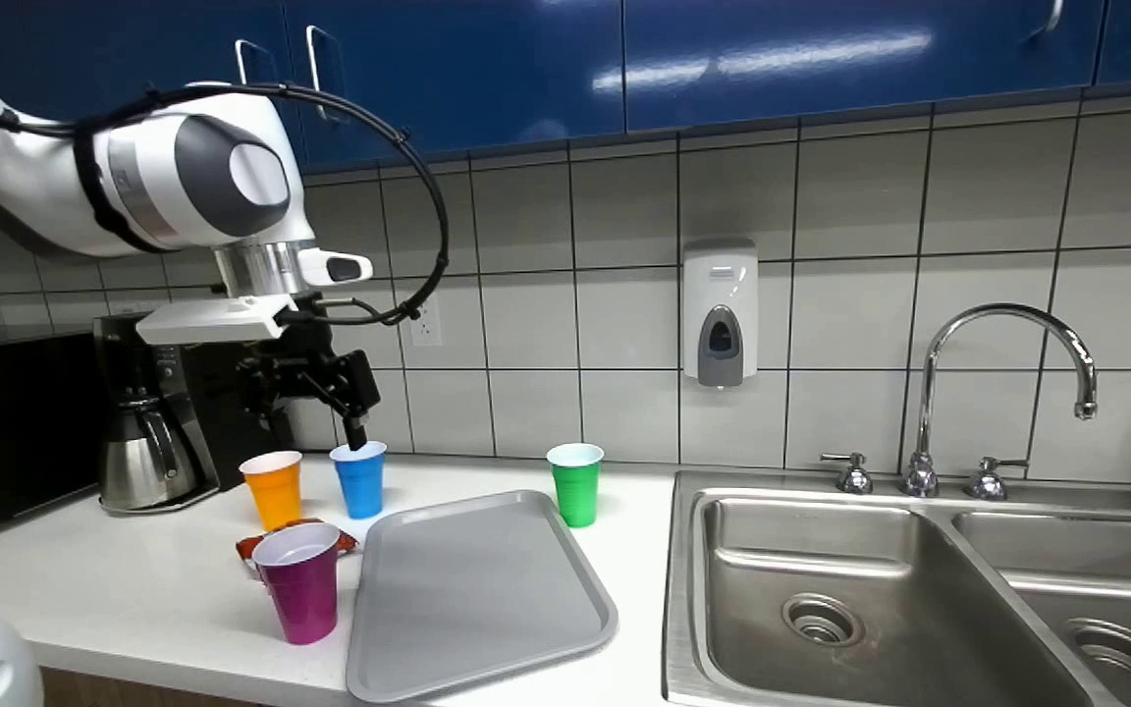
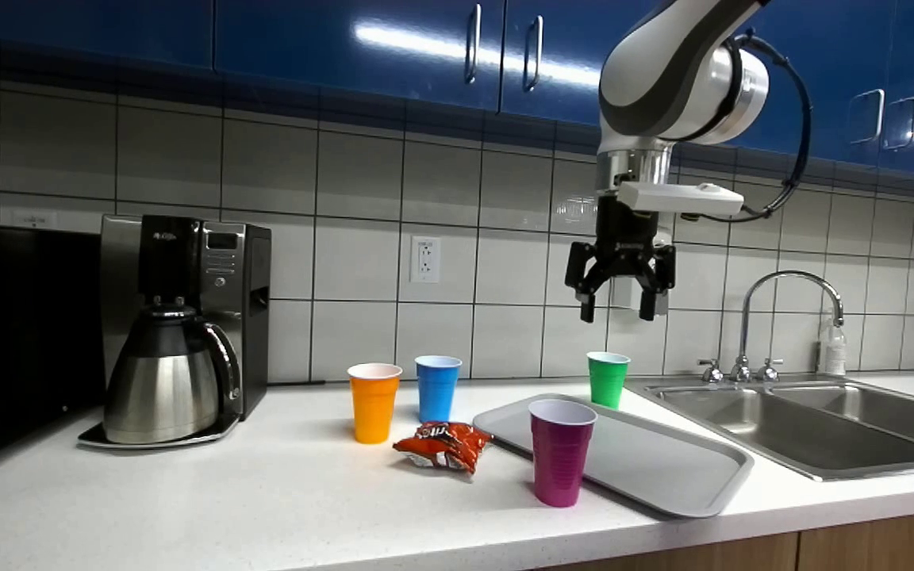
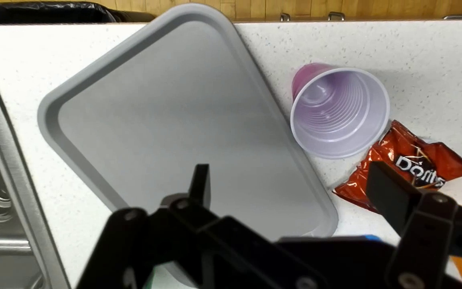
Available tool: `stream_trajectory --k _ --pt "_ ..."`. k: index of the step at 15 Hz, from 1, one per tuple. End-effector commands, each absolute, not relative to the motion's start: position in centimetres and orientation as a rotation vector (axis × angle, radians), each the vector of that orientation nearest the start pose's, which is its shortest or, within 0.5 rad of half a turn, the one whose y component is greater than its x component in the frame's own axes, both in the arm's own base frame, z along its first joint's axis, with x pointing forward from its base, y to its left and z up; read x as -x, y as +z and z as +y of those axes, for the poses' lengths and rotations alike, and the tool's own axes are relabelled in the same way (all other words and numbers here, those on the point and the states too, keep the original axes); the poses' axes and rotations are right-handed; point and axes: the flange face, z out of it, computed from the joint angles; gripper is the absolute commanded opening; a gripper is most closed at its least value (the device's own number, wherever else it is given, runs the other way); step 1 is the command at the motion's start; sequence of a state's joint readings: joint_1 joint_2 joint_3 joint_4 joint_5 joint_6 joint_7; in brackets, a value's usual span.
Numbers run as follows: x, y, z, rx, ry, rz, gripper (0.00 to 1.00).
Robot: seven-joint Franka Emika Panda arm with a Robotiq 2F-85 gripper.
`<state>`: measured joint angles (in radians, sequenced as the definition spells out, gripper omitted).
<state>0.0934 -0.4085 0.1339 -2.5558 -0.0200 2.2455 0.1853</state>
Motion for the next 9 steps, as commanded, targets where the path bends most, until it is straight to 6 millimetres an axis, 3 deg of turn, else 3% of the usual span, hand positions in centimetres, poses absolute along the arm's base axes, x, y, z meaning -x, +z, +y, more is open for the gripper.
stream_trajectory --k 1,9 --pt "-40.9 39.7 10.4 3.164 -0.172 -0.13 1.0" --pt "-42.0 35.0 11.8 3.139 -0.148 -0.171 1.0"
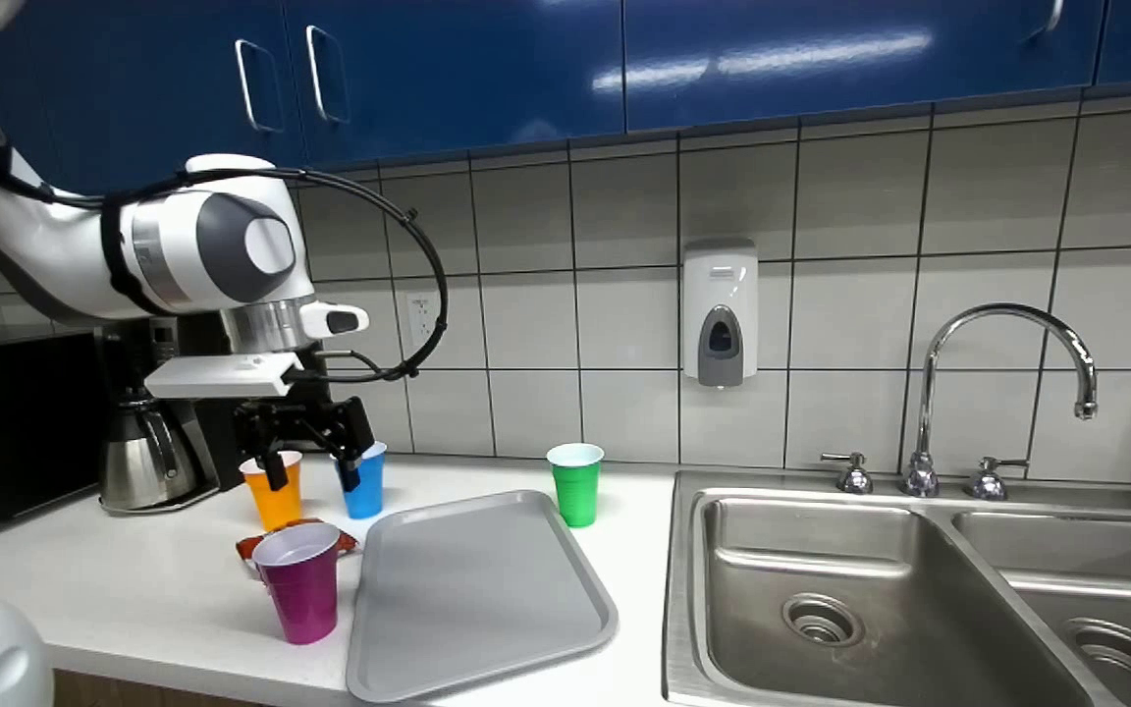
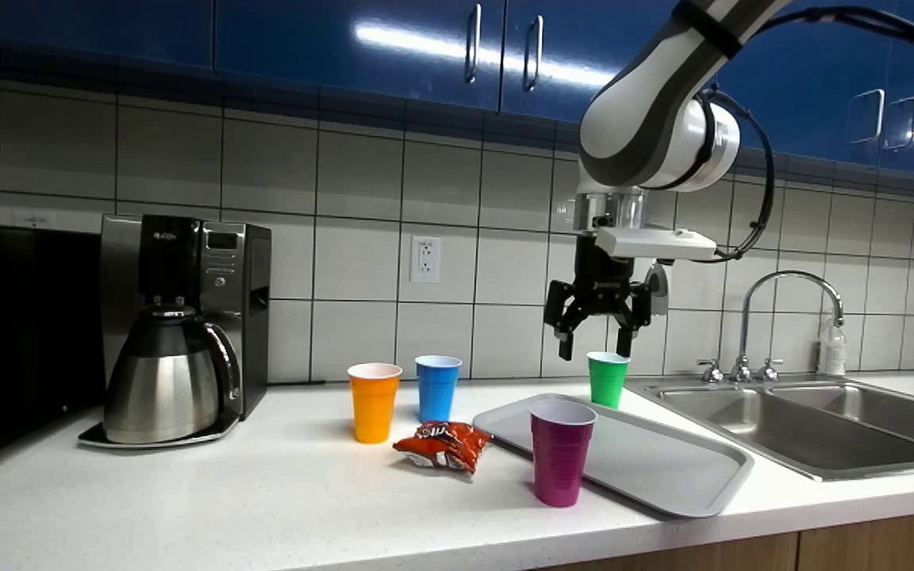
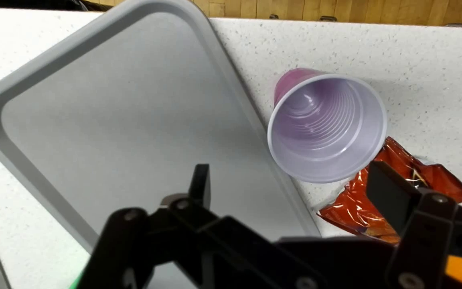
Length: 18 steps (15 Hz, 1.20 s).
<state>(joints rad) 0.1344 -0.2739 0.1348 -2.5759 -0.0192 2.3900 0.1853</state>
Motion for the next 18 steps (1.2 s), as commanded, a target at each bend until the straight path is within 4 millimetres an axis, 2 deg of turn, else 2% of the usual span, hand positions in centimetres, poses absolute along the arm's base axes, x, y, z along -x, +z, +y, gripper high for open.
stream_trajectory --k 1,7,18 --pt "-42.1 34.4 11.7 3.138 -0.142 -0.17 1.0" --pt "-42.2 31.0 11.2 3.132 -0.101 -0.174 1.0" --pt "-43.1 27.6 10.3 3.129 -0.076 -0.145 1.0"
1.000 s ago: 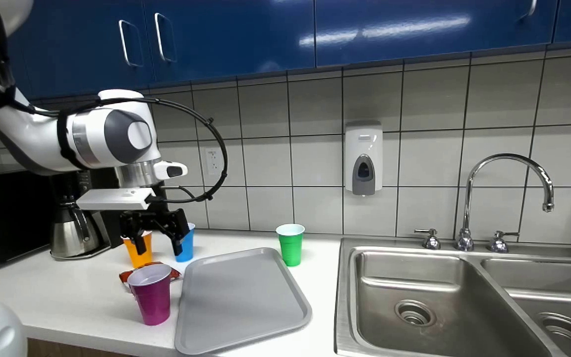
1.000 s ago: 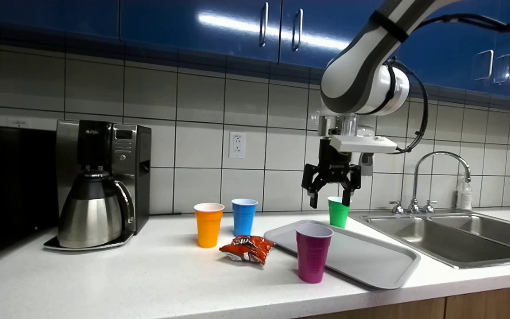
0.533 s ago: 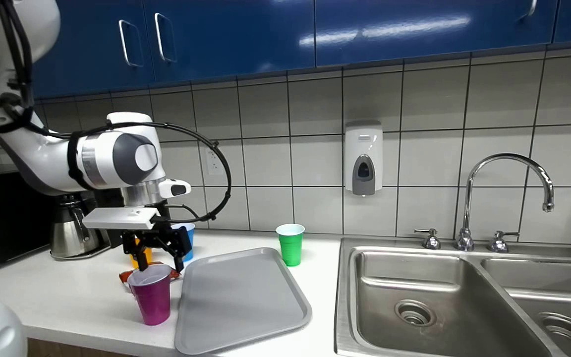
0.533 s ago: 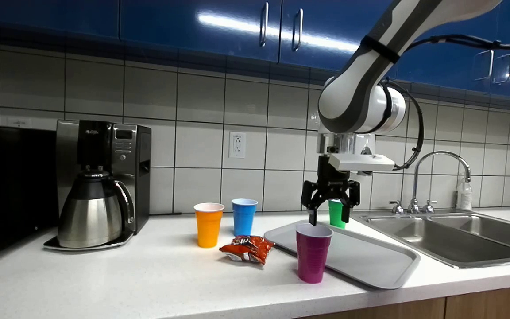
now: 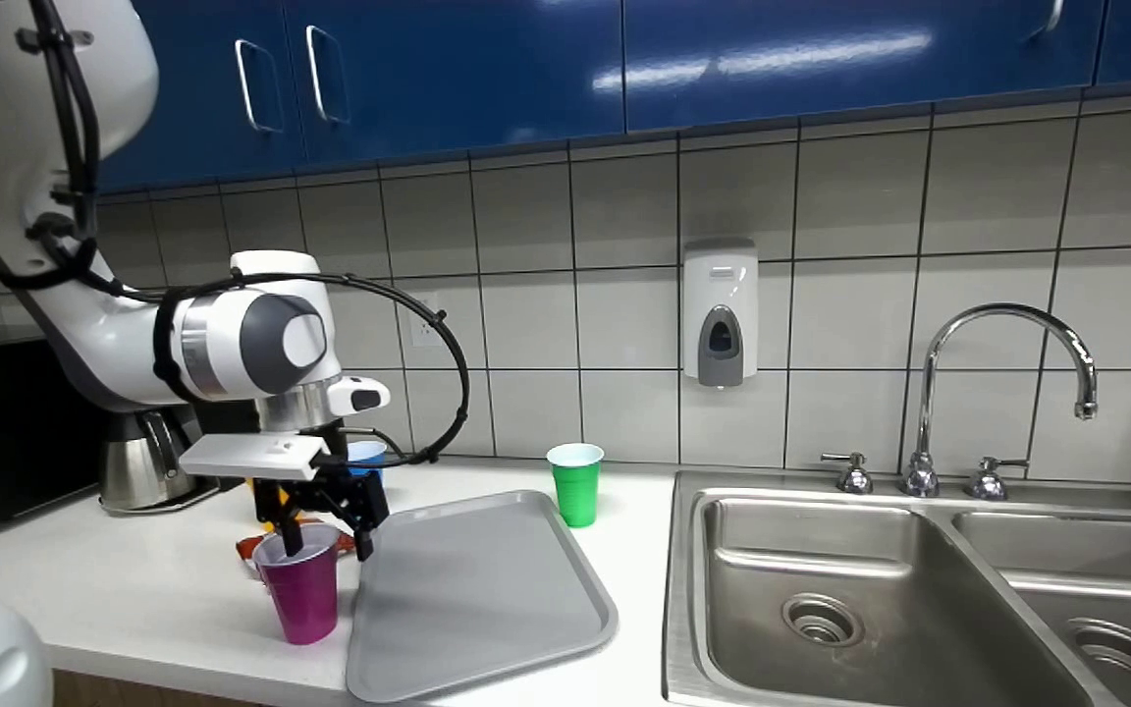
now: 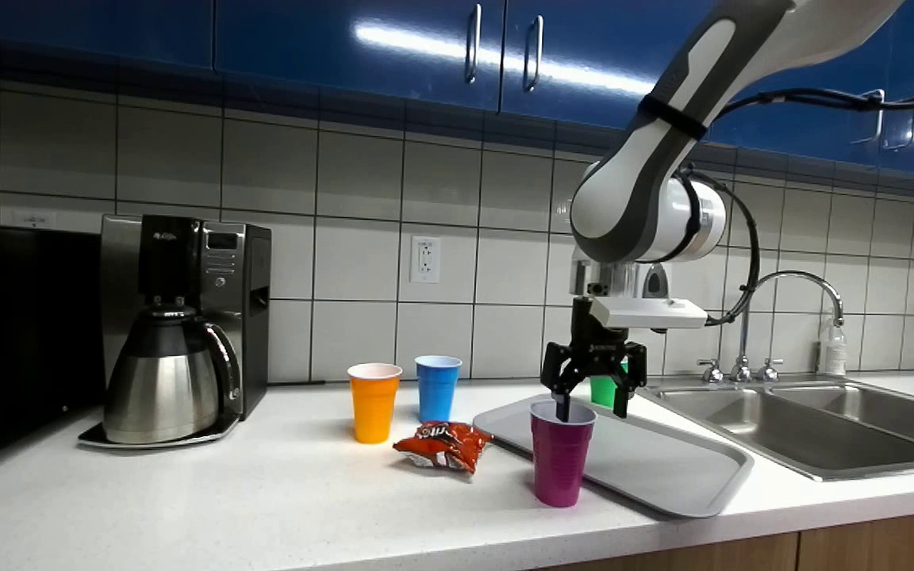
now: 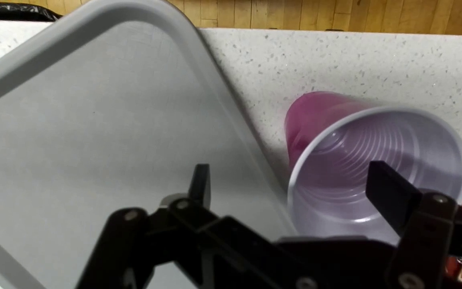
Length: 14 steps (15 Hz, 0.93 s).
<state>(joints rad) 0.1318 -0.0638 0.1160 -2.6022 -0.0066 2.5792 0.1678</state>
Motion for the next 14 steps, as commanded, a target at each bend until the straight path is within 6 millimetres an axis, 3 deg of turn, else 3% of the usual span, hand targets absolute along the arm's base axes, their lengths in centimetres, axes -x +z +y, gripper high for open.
stream_trajectory --k 1,14 --pt "-43.1 27.4 10.4 3.128 -0.074 -0.144 1.0" --pt "-43.1 26.4 12.2 3.118 -0.063 -0.177 1.0"
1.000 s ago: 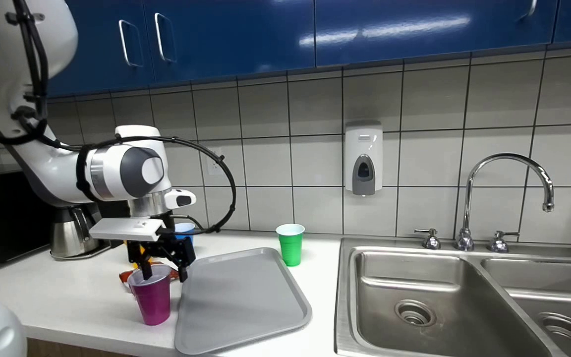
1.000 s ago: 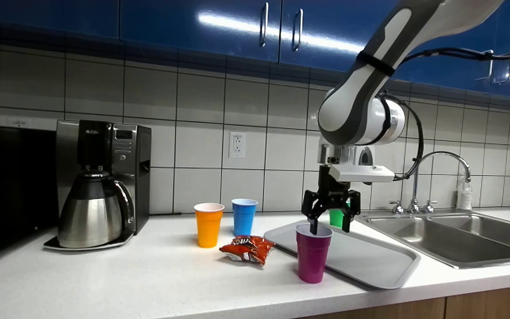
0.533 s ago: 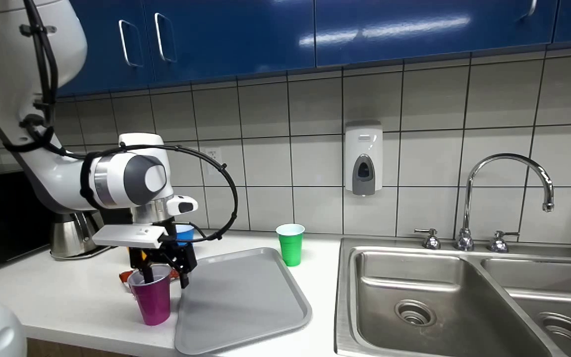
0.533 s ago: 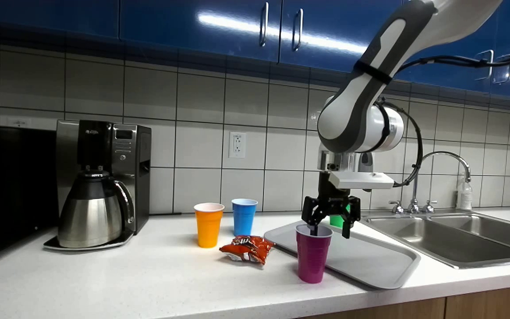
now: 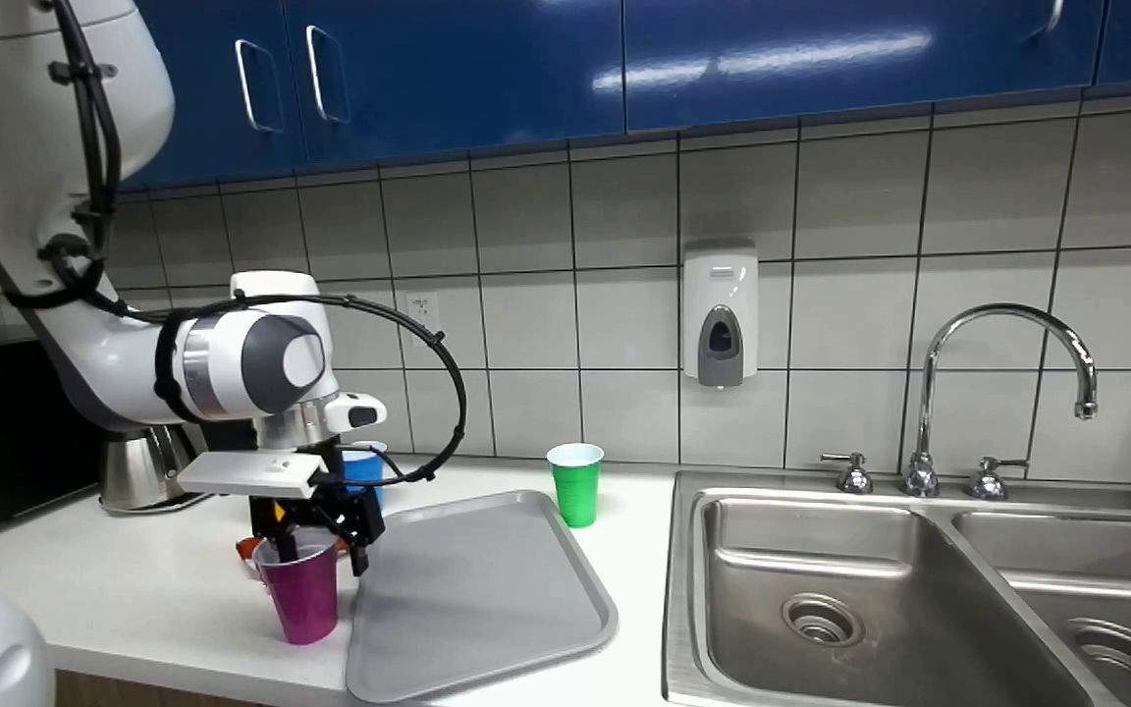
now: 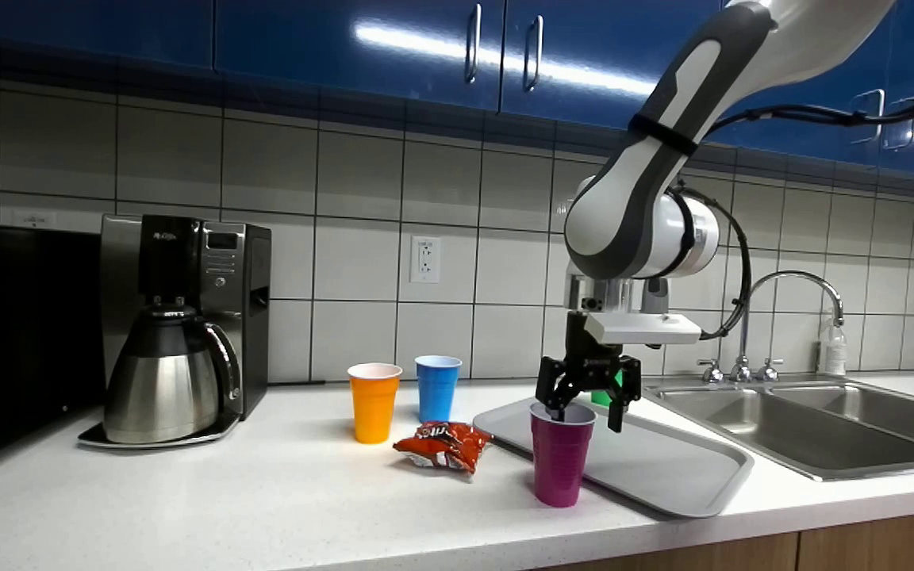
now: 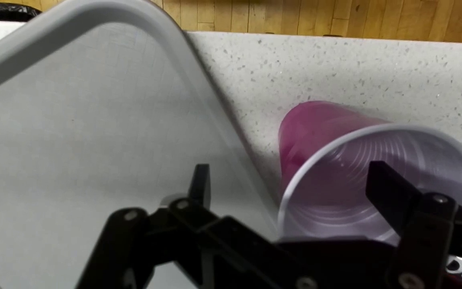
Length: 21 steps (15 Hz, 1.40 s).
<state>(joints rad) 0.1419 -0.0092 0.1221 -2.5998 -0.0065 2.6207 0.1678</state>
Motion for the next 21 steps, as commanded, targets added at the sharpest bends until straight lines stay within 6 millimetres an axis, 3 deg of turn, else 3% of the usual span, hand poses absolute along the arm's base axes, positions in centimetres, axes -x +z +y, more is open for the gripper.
stream_trajectory --k 1,3,11,17,21 --pt "-43.2 26.4 12.3 3.116 -0.063 -0.179 0.75" --pt "-43.2 26.5 12.4 3.115 -0.069 -0.185 0.66" --pt "-42.7 26.8 12.3 3.096 -0.052 -0.157 0.03" --pt "-41.9 27.7 13.2 3.033 -0.038 -0.167 0.01" --pt "-42.0 29.6 12.8 2.984 -0.064 -0.159 0.01"
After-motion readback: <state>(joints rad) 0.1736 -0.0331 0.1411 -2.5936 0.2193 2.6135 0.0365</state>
